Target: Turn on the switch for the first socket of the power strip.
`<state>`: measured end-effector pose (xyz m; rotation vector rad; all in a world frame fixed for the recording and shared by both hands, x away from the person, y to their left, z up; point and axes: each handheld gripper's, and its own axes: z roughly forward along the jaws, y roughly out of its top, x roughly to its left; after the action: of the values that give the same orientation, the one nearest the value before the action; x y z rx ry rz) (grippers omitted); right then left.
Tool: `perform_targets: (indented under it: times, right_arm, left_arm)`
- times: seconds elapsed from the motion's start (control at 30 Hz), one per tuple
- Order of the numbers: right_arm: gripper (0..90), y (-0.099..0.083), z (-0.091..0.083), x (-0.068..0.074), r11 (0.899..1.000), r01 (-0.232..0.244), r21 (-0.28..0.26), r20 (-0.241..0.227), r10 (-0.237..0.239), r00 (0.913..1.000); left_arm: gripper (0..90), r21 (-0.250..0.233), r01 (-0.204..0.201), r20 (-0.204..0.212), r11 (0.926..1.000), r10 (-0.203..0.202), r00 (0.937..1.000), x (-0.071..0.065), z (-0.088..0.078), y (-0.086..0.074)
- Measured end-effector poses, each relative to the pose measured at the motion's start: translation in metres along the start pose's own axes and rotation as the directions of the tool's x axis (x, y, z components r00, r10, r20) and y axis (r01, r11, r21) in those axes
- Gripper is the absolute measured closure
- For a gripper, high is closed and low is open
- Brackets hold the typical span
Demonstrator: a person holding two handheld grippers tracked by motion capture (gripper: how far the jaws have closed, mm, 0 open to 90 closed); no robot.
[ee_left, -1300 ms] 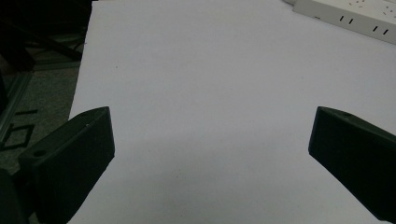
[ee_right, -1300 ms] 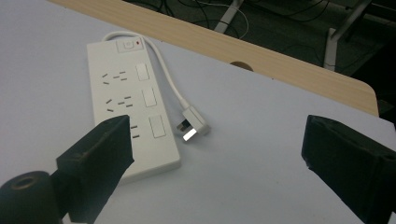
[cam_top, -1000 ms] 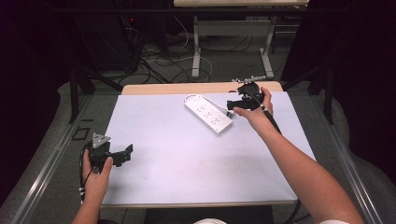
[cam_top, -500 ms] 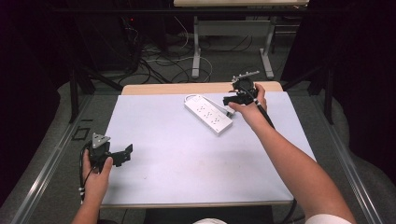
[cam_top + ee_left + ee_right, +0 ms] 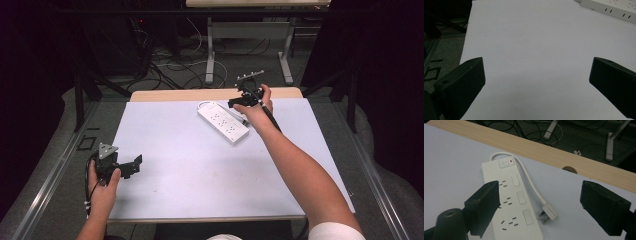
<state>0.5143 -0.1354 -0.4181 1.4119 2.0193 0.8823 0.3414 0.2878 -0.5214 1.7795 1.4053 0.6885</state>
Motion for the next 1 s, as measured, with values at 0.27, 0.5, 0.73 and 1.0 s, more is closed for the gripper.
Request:
perform_targets:
  times: [0.27, 0.5, 0.73, 1.0]
  right_arm:
    - [18.0, 0.006, 0.014, 0.007, 1.000, -0.017, -0.005, 0.002, 0.017, 0.9999]
    - [25.1, 0.007, 0.026, 0.011, 1.000, 0.015, -0.023, 0.001, -0.015, 0.9999]
    - [32.4, 0.004, 0.041, 0.016, 0.999, 0.033, -0.016, -0.012, -0.033, 0.9994]
    - [38.0, 0.003, 0.053, 0.016, 0.998, 0.037, -0.042, -0.014, -0.038, 0.9992]
  left_arm:
    - [0.1, -0.007, 0.001, -0.001, 1.0000, -0.001, 1.0000, 0.001, 0.000, 0.000]
    - [0.1, -0.003, 0.002, 0.000, 1.0000, -0.002, 1.0000, 0.001, 0.000, -0.001]
    - [0.1, -0.016, 0.001, -0.003, 0.9999, -0.002, 1.0000, 0.001, 0.001, -0.001]
    - [0.1, -0.003, 0.001, -0.004, 1.0000, -0.001, 1.0000, 0.001, 0.000, -0.001]
